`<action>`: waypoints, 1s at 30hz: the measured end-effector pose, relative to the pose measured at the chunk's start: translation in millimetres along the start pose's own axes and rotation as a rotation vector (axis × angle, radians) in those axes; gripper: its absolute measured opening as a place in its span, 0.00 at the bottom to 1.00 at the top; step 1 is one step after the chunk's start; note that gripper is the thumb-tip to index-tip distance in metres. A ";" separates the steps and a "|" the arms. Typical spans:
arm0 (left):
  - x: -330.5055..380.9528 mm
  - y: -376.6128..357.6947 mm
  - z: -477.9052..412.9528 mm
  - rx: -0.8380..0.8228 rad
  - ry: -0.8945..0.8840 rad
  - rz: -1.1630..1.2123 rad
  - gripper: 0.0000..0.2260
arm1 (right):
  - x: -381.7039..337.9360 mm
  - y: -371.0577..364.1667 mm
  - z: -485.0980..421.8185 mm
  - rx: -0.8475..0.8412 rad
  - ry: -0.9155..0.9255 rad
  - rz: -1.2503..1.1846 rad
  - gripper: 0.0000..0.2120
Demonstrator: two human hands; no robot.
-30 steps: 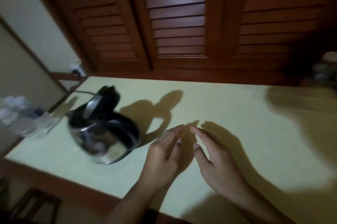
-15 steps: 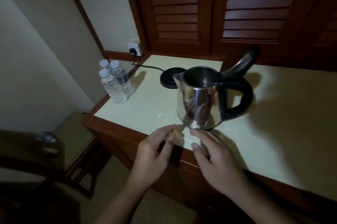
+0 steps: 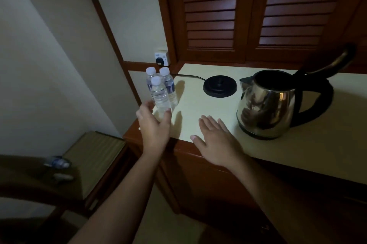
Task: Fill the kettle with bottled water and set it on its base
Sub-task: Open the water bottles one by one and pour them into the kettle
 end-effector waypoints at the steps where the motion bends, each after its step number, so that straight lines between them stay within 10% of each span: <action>1: -1.6 -3.1 -9.5 -0.009 0.031 0.016 0.30 | -0.6 -0.9 -0.6 -0.018 -0.005 0.035 0.36; 14: 6.8 -18.2 -19.7 0.021 0.004 0.150 0.21 | 0.1 35.8 22.6 0.288 0.008 -0.371 0.26; 30: 129.4 -56.5 128.6 -0.678 -0.463 0.220 0.25 | 20.1 208.1 129.0 0.553 -0.048 -0.183 0.17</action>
Point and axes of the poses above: each hand's wrist, its own z-axis away from the middle knuckle, its own y-axis out of the back of the hand, x = y × z, the point moved 6 cm from there along -z, towards the middle knuckle, and after that the axes turned 6 degrees about y, right-handed, at the moved point
